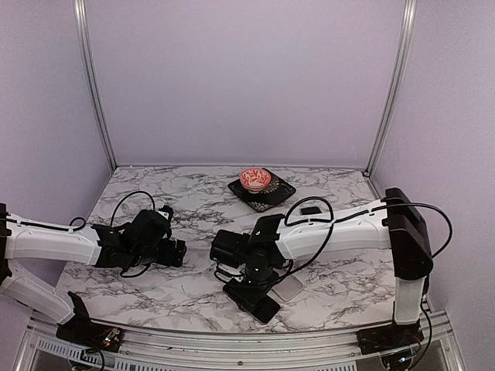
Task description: Put the phone into the phone case
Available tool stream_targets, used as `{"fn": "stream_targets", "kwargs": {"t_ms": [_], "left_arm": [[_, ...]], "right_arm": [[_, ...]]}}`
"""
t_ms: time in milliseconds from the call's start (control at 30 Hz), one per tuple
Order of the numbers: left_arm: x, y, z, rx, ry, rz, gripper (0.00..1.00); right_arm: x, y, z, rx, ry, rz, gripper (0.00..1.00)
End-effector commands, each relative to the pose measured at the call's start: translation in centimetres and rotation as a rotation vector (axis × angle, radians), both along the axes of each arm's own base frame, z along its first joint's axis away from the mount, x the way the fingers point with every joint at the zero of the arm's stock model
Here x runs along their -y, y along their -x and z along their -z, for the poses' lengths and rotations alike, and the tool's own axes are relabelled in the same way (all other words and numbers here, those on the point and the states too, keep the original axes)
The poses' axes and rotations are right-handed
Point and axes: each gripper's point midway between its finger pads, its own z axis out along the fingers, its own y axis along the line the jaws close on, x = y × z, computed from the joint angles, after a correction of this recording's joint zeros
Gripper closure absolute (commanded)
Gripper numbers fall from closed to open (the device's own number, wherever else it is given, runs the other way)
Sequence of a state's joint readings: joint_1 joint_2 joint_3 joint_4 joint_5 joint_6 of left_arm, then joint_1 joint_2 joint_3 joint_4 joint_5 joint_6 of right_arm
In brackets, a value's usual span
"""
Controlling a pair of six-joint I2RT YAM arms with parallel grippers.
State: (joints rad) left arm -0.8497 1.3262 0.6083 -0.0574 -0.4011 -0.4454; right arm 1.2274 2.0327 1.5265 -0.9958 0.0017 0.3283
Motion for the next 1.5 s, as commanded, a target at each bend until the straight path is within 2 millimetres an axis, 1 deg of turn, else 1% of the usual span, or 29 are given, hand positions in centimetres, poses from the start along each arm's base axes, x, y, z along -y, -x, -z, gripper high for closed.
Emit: {"fn": "stream_targets", "kwargs": {"t_ms": [0, 67, 167, 233, 300, 367, 467, 633, 733, 867, 1000, 1133, 1267, 1467], "left_arm": [[0.0, -0.2, -0.8, 0.012, 0.015, -0.004, 0.08], [0.0, -0.2, -0.7, 0.008, 0.013, -0.003, 0.08], [0.2, -0.2, -0.5, 0.003, 0.01, 0.0, 0.08], [0.3, -0.3, -0.4, -0.002, 0.008, 0.004, 0.08], [0.4, -0.3, -0.3, -0.005, 0.007, 0.003, 0.08], [0.4, -0.3, -0.3, -0.008, 0.009, 0.002, 0.08], [0.4, -0.3, -0.2, -0.011, 0.009, -0.001, 0.08], [0.5, -0.3, 0.2, -0.02, 0.001, 0.002, 0.08], [0.6, -0.3, 0.3, -0.025, 0.001, 0.006, 0.08], [0.7, -0.4, 0.2, -0.025, 0.005, 0.005, 0.08], [0.8, -0.4, 0.2, -0.025, 0.002, 0.006, 0.08], [0.9, -0.4, 0.4, -0.033, 0.005, 0.008, 0.08], [1.1, -0.5, 0.3, -0.03, 0.006, 0.012, 0.08], [1.2, -0.6, 0.1, -0.027, 0.002, 0.022, 0.08]], "right_arm": [[-2.6, -4.3, -8.1, 0.223, -0.286, 0.053, 0.57], [-1.3, -6.2, -9.2, 0.312, -0.32, 0.106, 0.57], [1.7, -9.6, -9.9, 0.441, -0.338, 0.216, 0.58], [3.0, -10.8, -9.8, 0.492, -0.359, 0.256, 0.61], [3.3, -11.1, -9.8, 0.517, -0.398, 0.27, 0.61], [3.7, -11.2, -9.6, 0.542, -0.427, 0.274, 0.62], [4.4, -11.1, -8.8, 0.556, -0.434, 0.28, 0.62], [5.9, -10.8, -6.5, 0.552, -0.367, 0.293, 0.62], [6.0, -10.3, -5.7, 0.519, -0.359, 0.29, 0.62], [6.2, -9.6, -5.7, 0.477, -0.346, 0.293, 0.62], [6.5, -9.2, -6.4, 0.457, -0.352, 0.296, 0.62], [6.3, -8.8, -6.8, 0.434, -0.37, 0.301, 0.63], [6.1, -8.4, -6.0, 0.41, -0.38, 0.302, 0.63], [5.8, -8.4, -4.9, 0.4, -0.367, 0.277, 0.64]]}}
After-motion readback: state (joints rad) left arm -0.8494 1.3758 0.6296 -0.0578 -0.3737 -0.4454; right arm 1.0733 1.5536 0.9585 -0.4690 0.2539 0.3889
